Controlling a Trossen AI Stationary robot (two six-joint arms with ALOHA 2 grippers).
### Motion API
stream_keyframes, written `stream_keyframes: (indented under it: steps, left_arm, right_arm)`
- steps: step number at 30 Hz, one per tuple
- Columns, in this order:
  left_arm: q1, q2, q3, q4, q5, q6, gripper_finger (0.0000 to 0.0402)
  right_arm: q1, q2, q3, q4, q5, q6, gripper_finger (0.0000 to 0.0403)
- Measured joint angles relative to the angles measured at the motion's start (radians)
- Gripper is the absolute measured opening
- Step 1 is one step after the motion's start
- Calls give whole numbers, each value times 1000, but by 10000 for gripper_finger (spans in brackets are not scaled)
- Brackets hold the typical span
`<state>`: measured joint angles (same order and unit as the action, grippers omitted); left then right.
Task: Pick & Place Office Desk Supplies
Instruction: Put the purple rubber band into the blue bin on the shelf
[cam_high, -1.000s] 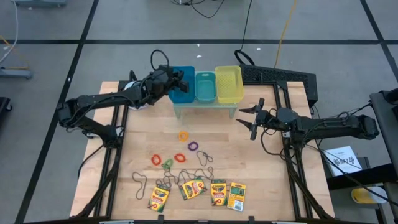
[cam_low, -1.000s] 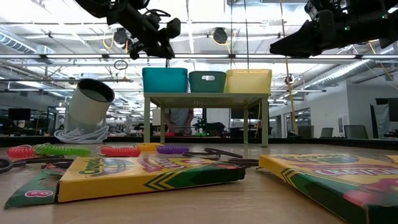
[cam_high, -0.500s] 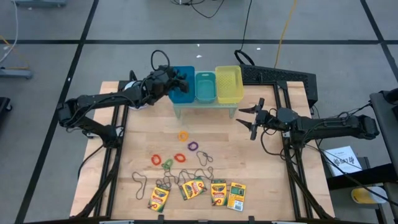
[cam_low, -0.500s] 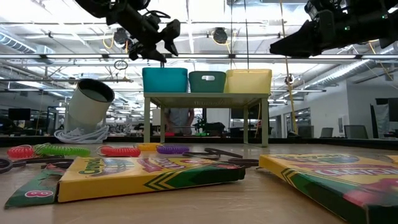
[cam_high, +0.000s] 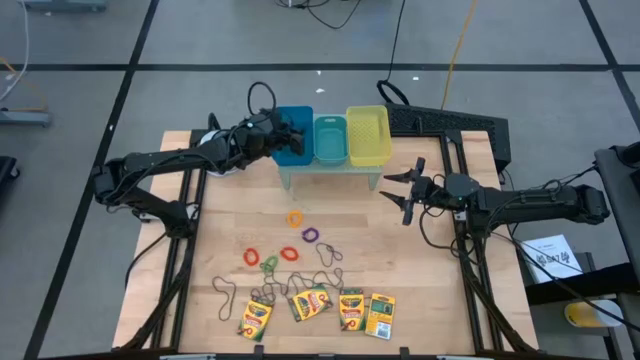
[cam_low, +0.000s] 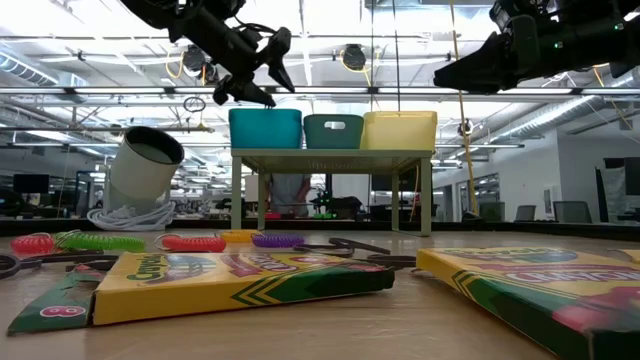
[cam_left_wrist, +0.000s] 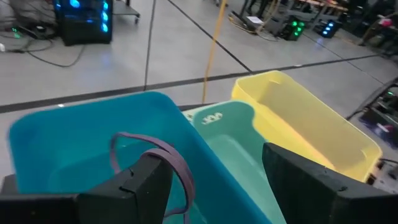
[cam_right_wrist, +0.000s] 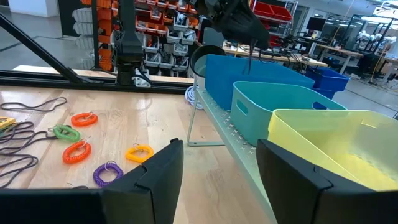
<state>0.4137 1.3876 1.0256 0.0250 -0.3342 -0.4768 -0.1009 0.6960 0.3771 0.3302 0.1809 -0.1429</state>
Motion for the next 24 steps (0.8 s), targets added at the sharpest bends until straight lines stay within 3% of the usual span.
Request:
stream_keyframes:
  steps: [7,16,24]
  left_arm:
    - [0,0,30,-40,20,-35,255]
    - [3,8,262,-412,-50,3,255]
    - [-11,87,270,-475,-58,1,255]
  right_arm:
    - [0,0,0,0,0,0,192]
    - [0,0,0,1,0,0,192]
    - [0,0,0,11,0,0,192]
